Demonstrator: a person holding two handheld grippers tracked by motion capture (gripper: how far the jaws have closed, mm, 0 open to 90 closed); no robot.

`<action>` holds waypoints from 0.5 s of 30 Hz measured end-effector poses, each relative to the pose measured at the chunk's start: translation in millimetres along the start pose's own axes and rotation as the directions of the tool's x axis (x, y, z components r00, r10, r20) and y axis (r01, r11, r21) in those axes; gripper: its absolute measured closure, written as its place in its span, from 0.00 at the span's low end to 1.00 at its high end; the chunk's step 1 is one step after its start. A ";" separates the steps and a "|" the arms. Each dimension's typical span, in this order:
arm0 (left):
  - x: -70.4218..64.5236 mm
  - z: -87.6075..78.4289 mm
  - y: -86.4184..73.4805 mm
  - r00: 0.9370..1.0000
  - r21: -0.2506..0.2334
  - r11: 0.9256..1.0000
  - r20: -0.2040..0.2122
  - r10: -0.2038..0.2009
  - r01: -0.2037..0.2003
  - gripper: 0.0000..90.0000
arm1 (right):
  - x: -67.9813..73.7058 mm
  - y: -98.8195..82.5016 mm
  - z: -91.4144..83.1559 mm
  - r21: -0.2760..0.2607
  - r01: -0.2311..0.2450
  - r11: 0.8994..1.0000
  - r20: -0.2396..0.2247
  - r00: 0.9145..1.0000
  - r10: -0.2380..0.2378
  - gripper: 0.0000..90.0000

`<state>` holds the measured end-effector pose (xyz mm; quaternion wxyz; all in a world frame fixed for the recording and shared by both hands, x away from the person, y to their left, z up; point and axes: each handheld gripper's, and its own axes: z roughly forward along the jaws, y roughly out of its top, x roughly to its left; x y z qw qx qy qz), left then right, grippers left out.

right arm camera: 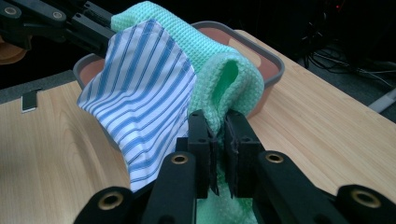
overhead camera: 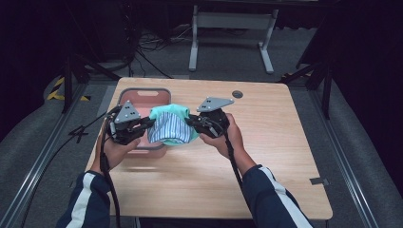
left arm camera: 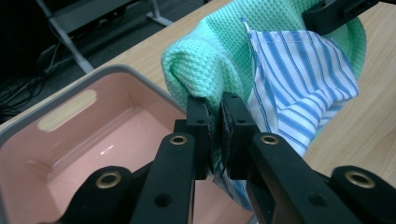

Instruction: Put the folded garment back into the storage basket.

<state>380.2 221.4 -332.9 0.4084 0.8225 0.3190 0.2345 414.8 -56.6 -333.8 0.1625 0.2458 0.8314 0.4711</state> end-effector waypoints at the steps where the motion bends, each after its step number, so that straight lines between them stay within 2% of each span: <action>1: 1.1 -2.3 -1.4 1.000 -0.008 1.000 -0.007 -0.014 0.014 0.93 | 1.2 1.8 2.3 0.003 0.004 1.000 -0.001 1.000 -0.004 0.92; 9: 12.1 -15.9 -8.2 0.998 -0.024 0.999 -0.053 -0.035 0.034 0.93 | 7.3 11.8 24.1 0.004 0.011 1.000 -0.027 1.000 -0.011 0.92; 15: 21.2 -19.6 -15.1 0.994 -0.010 0.998 -0.090 -0.059 0.059 0.93 | 15.1 18.0 45.1 0.004 0.009 1.000 -0.050 0.999 -0.009 0.92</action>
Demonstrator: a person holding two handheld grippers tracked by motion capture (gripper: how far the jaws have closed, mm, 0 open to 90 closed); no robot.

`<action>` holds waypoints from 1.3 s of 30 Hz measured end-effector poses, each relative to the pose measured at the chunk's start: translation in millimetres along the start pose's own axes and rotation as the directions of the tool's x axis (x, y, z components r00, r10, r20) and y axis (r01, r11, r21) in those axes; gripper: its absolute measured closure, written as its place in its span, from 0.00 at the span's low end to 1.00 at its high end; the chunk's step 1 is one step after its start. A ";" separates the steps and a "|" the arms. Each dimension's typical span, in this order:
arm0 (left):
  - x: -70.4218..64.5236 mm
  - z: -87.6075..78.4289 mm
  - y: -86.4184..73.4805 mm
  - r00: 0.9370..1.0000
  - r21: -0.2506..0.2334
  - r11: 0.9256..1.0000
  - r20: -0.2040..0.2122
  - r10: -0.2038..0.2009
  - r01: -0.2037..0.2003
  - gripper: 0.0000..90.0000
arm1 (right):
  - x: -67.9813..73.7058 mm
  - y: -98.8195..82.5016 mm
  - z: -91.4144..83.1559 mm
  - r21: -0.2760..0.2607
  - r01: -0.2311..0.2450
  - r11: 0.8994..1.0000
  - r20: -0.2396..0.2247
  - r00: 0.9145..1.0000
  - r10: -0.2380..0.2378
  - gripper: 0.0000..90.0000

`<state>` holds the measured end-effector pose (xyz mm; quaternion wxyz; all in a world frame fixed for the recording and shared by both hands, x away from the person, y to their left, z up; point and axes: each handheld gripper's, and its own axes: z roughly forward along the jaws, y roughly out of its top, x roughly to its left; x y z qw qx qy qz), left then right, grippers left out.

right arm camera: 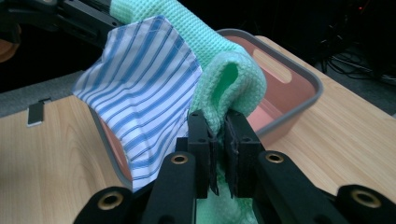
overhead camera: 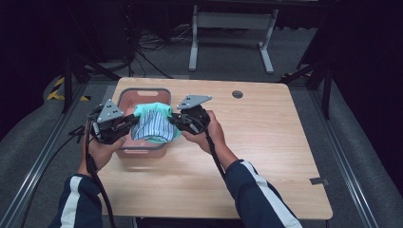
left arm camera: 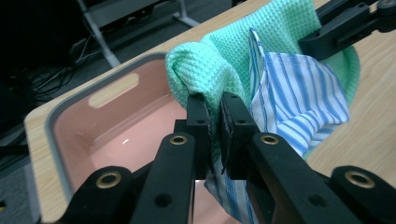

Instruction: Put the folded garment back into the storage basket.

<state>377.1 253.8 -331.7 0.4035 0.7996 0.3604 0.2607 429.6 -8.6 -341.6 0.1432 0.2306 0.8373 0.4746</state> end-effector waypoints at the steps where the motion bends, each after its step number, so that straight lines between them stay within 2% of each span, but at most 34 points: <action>1: 2.3 -0.4 -1.0 1.000 0.001 1.000 -0.010 0.002 -0.002 0.93 | 0.4 0.6 2.4 0.000 -0.002 1.000 -0.003 1.000 0.002 0.92; 2: 4.5 -0.8 -2.5 1.000 0.003 1.000 -0.018 -0.007 0.007 0.93 | 1.3 1.5 5.6 0.002 -0.004 1.000 -0.004 1.000 0.004 0.92; 4: 9.2 -1.3 -4.1 1.000 0.001 1.000 -0.030 0.002 -0.002 0.93 | 3.8 3.7 12.5 0.004 -0.004 1.000 -0.008 1.000 0.004 0.92; 7: 13.6 -2.6 -7.1 0.999 0.007 1.000 -0.047 -0.018 0.018 0.93 | 6.4 6.7 20.1 0.007 -0.003 1.000 -0.011 1.000 0.003 0.91; 15: 24.0 -6.3 -12.9 0.997 0.013 0.999 -0.069 -0.036 0.037 0.93 | 12.7 13.0 38.8 0.026 0.001 1.000 -0.015 1.000 0.000 0.91; 26: 34.8 0.1 -25.7 0.994 0.046 0.997 -0.084 -0.065 0.069 0.93 | 17.3 13.7 65.1 0.066 -0.010 0.998 -0.019 1.000 0.012 0.91; 33: 33.2 13.2 -30.1 0.995 0.102 0.994 -0.097 -0.039 0.049 0.92 | 13.8 7.4 75.8 0.082 -0.043 0.996 -0.009 0.999 0.044 0.89; 34: 34.1 14.7 -30.9 0.994 0.104 0.994 -0.108 -0.023 0.034 0.92 | 13.4 6.2 77.4 0.084 -0.049 0.995 -0.008 0.999 0.050 0.89; 39: 36.1 18.2 -35.1 0.992 0.122 0.991 -0.119 -0.039 0.054 0.91 | 13.2 1.1 83.8 0.104 -0.057 0.993 -0.004 0.998 0.058 0.84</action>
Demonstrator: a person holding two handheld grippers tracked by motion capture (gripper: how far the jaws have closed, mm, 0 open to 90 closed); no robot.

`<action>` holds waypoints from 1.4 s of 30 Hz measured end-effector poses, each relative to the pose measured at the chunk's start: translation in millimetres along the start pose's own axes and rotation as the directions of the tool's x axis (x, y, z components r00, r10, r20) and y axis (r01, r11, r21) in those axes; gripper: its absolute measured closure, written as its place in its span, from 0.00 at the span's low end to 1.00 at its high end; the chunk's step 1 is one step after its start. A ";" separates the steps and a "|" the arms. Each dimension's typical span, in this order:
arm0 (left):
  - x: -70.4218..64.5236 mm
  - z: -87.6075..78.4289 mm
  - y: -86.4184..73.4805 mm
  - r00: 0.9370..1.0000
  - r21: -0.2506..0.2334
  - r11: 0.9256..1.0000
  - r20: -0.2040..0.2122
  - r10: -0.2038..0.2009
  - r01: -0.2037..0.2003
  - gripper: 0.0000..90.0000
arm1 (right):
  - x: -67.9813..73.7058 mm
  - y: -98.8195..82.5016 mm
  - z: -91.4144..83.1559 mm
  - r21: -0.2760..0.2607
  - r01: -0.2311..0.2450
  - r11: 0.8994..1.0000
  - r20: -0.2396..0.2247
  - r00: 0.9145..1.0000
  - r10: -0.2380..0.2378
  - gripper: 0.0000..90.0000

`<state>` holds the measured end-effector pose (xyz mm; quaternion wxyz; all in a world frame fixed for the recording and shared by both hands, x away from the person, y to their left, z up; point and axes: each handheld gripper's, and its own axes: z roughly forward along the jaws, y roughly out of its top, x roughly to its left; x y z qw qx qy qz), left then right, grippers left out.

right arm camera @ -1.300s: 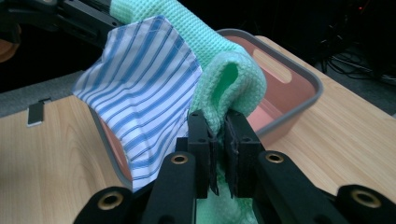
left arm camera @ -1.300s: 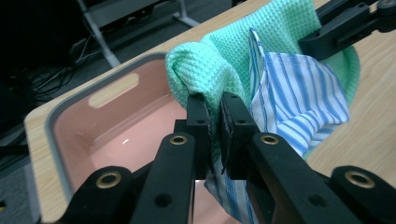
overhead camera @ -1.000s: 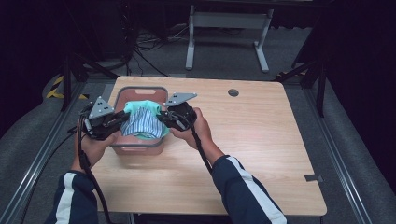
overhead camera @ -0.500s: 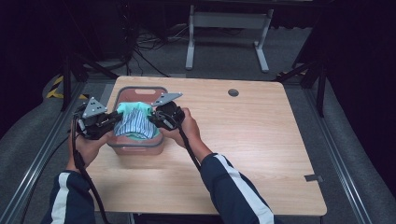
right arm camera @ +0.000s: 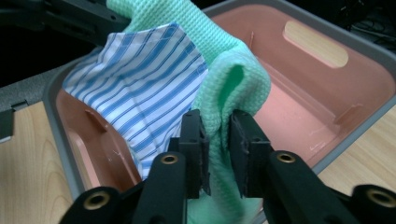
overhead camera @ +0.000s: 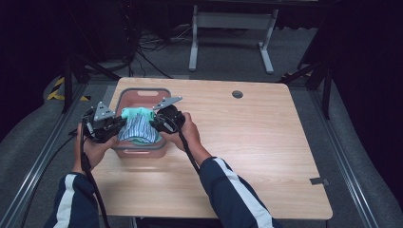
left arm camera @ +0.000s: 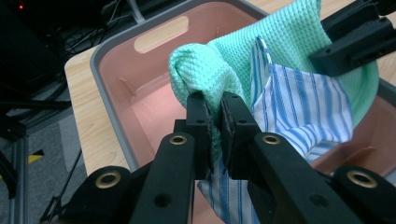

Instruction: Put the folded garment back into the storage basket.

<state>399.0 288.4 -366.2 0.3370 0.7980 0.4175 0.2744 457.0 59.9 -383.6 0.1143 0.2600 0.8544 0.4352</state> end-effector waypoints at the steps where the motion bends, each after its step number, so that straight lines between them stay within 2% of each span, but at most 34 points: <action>1: 0.9 0.9 -0.7 1.000 0.000 1.000 -0.002 0.000 0.000 0.90 | 0.2 -0.8 1.3 0.007 0.006 1.000 -0.001 1.000 -0.006 0.84; 6: 0.0 3.1 -1.5 1.000 -0.007 1.000 0.000 -0.018 0.018 0.77 | 1.2 -3.3 2.5 0.012 0.010 1.000 -0.002 1.000 -0.010 0.80; 9: -4.2 4.4 1.1 1.000 -0.003 1.000 -0.018 -0.010 0.010 0.65 | 0.9 -4.4 0.9 0.016 0.014 1.000 0.003 1.000 -0.014 0.77; 12: -10.3 4.3 4.8 1.000 -0.009 1.000 -0.031 -0.003 0.003 0.59 | 0.1 -5.7 -2.6 0.010 0.020 1.000 0.009 1.000 -0.020 0.74; 17: -21.7 7.8 9.8 1.000 -0.011 1.000 -0.024 0.009 -0.009 0.48 | -2.1 -9.9 -8.5 0.031 0.029 0.999 0.032 0.999 -0.030 0.68; 18: -26.1 8.4 12.0 0.999 -0.004 1.000 -0.024 0.023 -0.023 0.48 | -2.8 -11.2 -10.5 0.033 0.032 0.999 0.037 0.999 -0.033 0.66; 20: -34.4 8.8 15.1 1.000 -0.010 1.000 -0.018 0.025 -0.025 0.45 | -5.8 -14.7 -17.9 0.033 0.047 0.998 0.054 0.997 -0.049 0.62; 23: -38.5 8.2 17.2 0.999 -0.019 0.999 -0.009 0.034 -0.034 0.42 | -10.2 -17.4 -25.4 0.028 0.042 0.999 0.061 0.997 -0.044 0.60; 30: -56.2 4.9 24.8 0.997 -0.060 0.997 0.053 0.049 -0.046 0.38 | -22.7 -24.9 -54.5 0.027 0.038 0.999 0.084 0.996 -0.040 0.55; 38: -80.1 6.7 31.9 0.991 -0.064 0.992 0.076 0.114 -0.109 0.36 | -31.9 -38.3 -80.2 0.073 0.075 0.994 0.116 0.990 -0.083 0.52; 42: -93.0 8.8 33.0 0.986 -0.074 0.990 0.104 0.129 -0.122 0.36 | -34.9 -45.6 -91.9 0.089 0.092 0.992 0.131 0.986 -0.103 0.51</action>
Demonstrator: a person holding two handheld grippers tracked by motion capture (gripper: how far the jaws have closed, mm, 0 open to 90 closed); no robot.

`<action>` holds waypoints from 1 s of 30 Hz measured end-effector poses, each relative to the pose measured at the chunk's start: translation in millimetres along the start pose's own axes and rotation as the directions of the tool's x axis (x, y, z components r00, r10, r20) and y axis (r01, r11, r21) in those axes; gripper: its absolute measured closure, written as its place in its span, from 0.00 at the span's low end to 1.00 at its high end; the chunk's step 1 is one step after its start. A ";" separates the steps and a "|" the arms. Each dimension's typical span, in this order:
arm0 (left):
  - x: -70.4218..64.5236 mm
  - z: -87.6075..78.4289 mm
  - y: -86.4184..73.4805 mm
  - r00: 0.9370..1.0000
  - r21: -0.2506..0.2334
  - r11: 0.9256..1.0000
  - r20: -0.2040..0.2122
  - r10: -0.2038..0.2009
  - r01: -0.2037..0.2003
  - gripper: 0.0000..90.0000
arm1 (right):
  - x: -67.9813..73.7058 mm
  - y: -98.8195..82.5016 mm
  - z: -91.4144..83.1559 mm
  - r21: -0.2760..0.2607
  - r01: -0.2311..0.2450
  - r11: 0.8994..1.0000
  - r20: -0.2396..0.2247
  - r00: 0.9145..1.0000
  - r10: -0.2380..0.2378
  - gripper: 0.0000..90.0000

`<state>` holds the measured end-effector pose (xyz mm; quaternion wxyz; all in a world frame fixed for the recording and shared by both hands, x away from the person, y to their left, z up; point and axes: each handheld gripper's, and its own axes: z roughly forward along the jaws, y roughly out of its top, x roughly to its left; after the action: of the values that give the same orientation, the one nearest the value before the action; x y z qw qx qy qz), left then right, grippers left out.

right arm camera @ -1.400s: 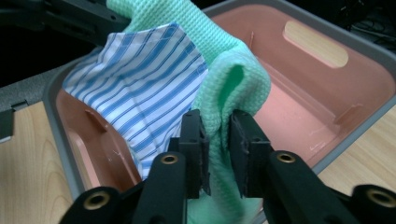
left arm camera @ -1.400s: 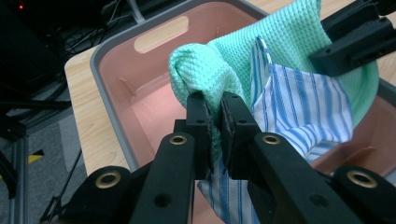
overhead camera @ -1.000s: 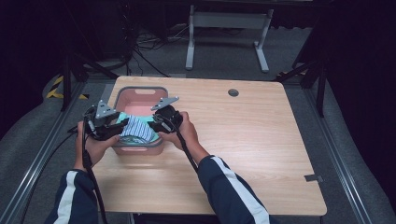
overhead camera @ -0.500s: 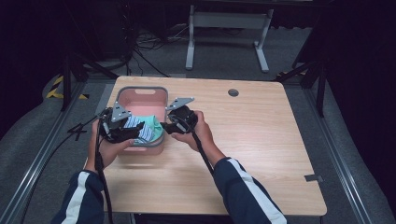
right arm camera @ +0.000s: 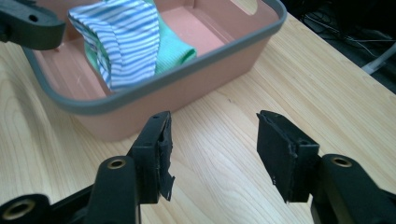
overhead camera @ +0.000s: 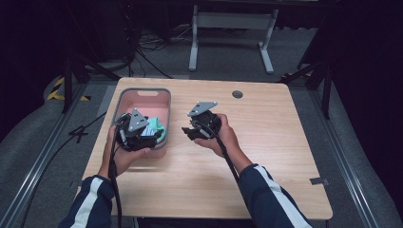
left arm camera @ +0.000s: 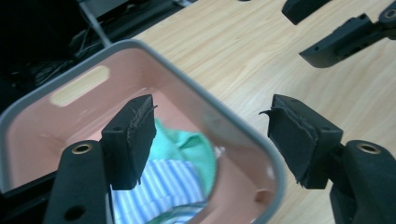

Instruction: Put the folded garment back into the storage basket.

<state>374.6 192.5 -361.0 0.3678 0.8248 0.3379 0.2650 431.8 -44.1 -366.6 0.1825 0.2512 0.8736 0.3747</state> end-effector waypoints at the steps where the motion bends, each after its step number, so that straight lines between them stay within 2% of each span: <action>1: -3.4 1.3 0.6 1.000 0.001 1.000 0.007 0.005 -0.005 0.36 | -1.2 -2.2 -2.5 0.003 0.006 1.000 0.009 1.000 -0.006 0.51; 6: -20.8 9.0 2.9 0.997 0.005 0.999 0.056 0.049 -0.049 0.34 | -5.0 -13.4 -15.0 0.021 0.026 0.999 0.025 0.999 -0.026 0.51; 9: -31.3 14.2 3.8 0.995 0.020 0.997 0.065 0.079 -0.081 0.34 | -7.7 -21.1 -22.3 0.031 0.041 0.999 0.043 0.998 -0.042 0.50; 13: -42.6 19.2 4.9 0.989 0.033 0.992 0.089 0.120 -0.124 0.34 | -11.1 -31.8 -31.2 0.043 0.040 0.998 0.048 0.998 -0.042 0.50; 18: -54.7 23.9 2.7 0.985 0.042 0.990 0.108 0.133 -0.138 0.33 | -16.9 -48.4 -43.8 0.058 0.046 0.997 0.061 0.997 -0.050 0.49; 20: -60.4 26.8 1.4 0.981 0.046 0.986 0.120 0.153 -0.159 0.32 | -18.7 -55.3 -47.4 0.070 0.048 0.996 0.065 0.996 -0.052 0.49; 23: -67.4 31.6 -0.9 0.978 0.050 0.984 0.133 0.160 -0.168 0.31 | -20.0 -64.9 -52.4 0.081 0.052 0.995 0.070 0.996 -0.058 0.48; 30: -85.9 42.1 -6.8 0.963 0.073 0.971 0.163 0.215 -0.229 0.29 | -21.7 -90.2 -65.8 0.097 0.052 0.994 0.080 0.995 -0.059 0.47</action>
<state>346.8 113.3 -407.3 0.3227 0.8914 0.2255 0.2245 388.7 -147.2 -388.2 0.2170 0.2505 0.8886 0.3170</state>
